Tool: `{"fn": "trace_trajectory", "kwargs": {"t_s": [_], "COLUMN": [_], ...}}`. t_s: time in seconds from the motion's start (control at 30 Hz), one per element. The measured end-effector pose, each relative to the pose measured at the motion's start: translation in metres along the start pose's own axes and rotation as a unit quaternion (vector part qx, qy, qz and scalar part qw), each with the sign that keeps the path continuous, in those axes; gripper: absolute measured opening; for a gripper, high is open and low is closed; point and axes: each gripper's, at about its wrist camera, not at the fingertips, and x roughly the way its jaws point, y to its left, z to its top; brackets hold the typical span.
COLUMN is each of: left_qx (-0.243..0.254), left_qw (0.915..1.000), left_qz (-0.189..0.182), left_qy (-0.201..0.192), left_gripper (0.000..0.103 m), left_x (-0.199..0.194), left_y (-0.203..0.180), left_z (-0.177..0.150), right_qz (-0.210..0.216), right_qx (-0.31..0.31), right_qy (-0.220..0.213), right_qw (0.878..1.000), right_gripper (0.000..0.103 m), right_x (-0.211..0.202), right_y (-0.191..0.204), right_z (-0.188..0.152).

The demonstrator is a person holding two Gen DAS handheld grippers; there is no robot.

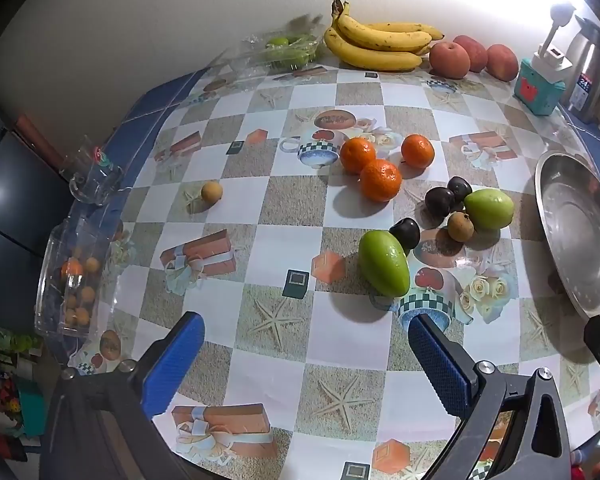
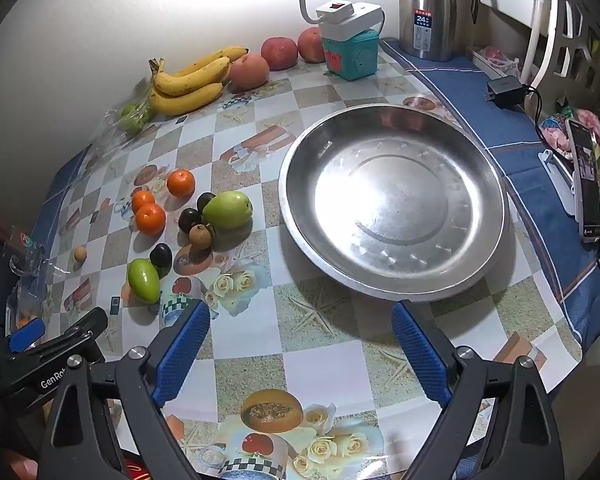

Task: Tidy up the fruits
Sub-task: 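Move the left tool toward the green mango beside the plums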

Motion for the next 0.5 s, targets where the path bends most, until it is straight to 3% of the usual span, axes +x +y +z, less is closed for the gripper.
{"fn": "trace_trajectory", "kwargs": {"t_s": [0.5], "left_qx": [-0.001], "left_qw": [1.0], "left_qz": [0.0], "left_qy": [0.0], "left_gripper": [0.103], "left_x": [0.0004], "left_y": [0.0022], "left_z": [-0.0011], "right_qz": [-0.001], "right_qx": [0.002], "right_qy": [0.002], "right_qw": [1.0], "right_gripper": [0.093], "right_x": [0.0007], "right_y": [-0.0007], "right_z": [-0.0012]}}
